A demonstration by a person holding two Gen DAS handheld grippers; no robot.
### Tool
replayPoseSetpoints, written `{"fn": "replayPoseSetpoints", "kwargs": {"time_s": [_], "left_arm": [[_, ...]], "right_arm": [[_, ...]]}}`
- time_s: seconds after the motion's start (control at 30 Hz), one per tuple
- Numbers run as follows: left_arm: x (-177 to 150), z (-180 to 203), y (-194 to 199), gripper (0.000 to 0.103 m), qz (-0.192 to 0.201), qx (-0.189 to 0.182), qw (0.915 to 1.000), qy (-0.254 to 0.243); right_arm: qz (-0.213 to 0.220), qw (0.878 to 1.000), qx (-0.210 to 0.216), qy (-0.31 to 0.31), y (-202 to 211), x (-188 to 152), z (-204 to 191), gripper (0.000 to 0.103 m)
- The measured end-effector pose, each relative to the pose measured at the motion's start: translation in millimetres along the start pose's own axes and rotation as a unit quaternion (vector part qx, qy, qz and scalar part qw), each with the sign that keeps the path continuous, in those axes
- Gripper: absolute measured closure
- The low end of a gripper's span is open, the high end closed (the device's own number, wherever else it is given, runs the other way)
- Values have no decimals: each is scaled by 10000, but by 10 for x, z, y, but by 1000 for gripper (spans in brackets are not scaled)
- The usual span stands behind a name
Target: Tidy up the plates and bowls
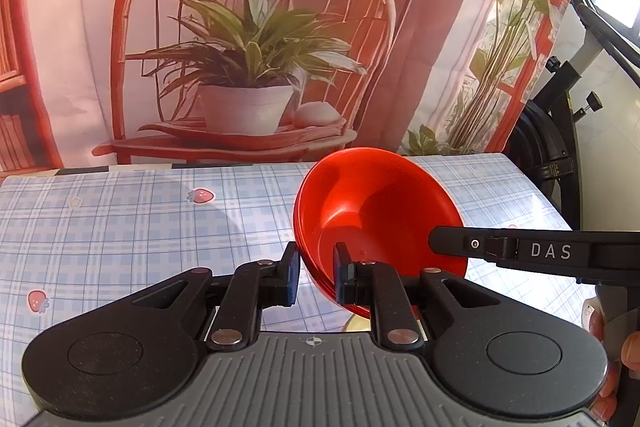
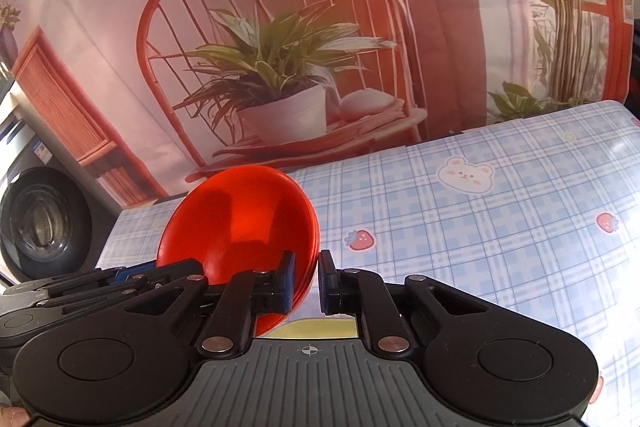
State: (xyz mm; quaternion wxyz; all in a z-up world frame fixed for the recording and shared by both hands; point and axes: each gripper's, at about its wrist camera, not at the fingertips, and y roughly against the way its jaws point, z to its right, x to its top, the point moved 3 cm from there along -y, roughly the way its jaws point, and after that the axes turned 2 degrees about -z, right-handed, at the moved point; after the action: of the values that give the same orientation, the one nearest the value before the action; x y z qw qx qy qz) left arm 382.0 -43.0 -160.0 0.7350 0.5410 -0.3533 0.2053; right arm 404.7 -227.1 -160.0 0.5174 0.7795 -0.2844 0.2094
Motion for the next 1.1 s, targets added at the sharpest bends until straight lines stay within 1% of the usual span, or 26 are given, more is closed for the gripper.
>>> {"fn": "replayPoseSetpoints", "kwargs": {"time_s": [0.2,0.47,0.73,0.93,1.1], "left_arm": [[-143,233,92,84,-96,-66,9998,-158],[-421,441,77,83,-341,-127,9991,-227],[-628,513,21,83,-556,-141,9978,-325],[-738,482,-3,83,-655,-116,9974,-293],[-776,463,-20,83,-656,-84,9975,-256]], "right_arm": [[41,10000,-64,-60,243,-171,172,92],[-80,9997,-120,-178,382,-485,390,93],[-212,9992,-188,-292,404,-715,514,93],[-249,9991,-203,-290,398,-771,507,93],[-226,9993,-208,-216,390,-788,489,93]]}}
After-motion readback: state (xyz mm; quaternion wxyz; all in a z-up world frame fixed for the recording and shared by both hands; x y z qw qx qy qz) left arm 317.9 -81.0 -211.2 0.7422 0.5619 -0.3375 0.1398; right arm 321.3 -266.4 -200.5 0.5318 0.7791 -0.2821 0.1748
